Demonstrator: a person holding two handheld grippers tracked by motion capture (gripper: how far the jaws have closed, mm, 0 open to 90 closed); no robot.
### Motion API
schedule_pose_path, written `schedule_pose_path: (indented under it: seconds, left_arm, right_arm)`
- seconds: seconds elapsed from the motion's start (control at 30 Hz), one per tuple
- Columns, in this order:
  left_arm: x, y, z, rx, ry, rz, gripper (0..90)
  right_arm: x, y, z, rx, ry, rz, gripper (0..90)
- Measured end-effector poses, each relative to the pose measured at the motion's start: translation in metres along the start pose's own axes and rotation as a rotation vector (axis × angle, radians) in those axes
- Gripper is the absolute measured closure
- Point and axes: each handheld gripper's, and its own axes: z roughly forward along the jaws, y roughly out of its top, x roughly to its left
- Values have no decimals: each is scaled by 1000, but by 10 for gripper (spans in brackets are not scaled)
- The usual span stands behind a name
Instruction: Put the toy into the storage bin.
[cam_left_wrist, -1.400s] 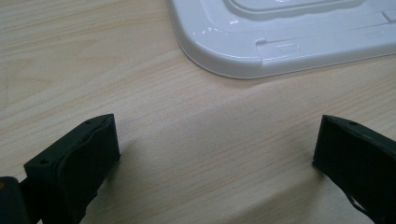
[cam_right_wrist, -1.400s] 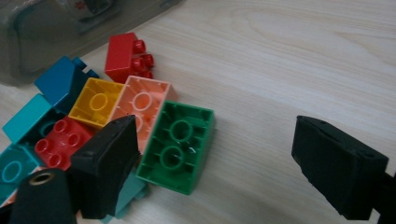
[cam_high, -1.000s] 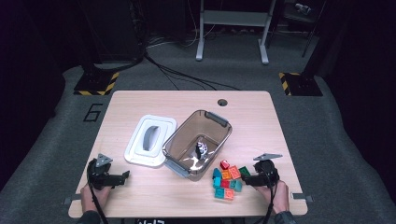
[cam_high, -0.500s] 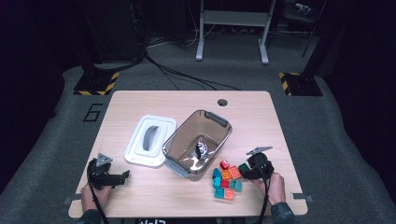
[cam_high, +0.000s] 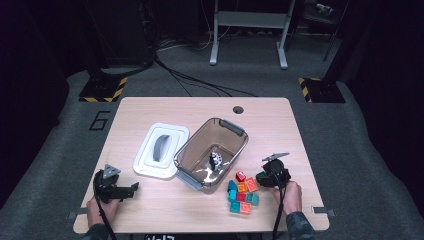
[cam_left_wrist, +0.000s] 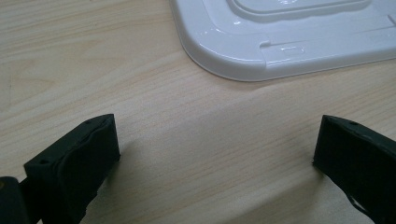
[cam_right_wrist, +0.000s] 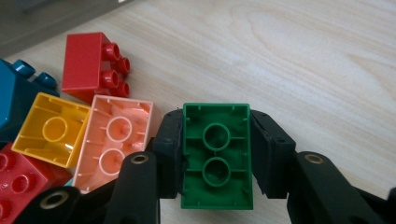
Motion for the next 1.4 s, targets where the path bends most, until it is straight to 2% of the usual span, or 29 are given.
schedule_pose_path:
  seconds: [0.1,0.17,0.33,0.43,0.9,0.93,1.2,1.4]
  left_arm:
    - [0,0,0,2,1,1,0]
    - [0,0,0,2,2,0,0]
    - [0,1,0,13,1,1,0]
    - [0,1,1,-1,7,-7,0]
    - [-1,1,1,-3,7,-7,0]
    - [-1,1,1,-3,7,-7,0]
    - [0,1,0,9,3,0,0]
    - [0,0,0,1,5,-8,0]
  right_arm:
    - [0,1,-3,-19,2,15,587]
    - [-2,3,-6,-40,1,6,587]
    - [-8,11,-18,-85,20,44,587]
    - [-9,14,-21,-92,17,45,587]
    - [-16,37,-43,-158,26,35,587]
    - [-17,41,-45,-167,21,22,587]
    - [-17,61,-55,-194,20,11,587]
    - [-16,76,-64,-215,21,7,588]
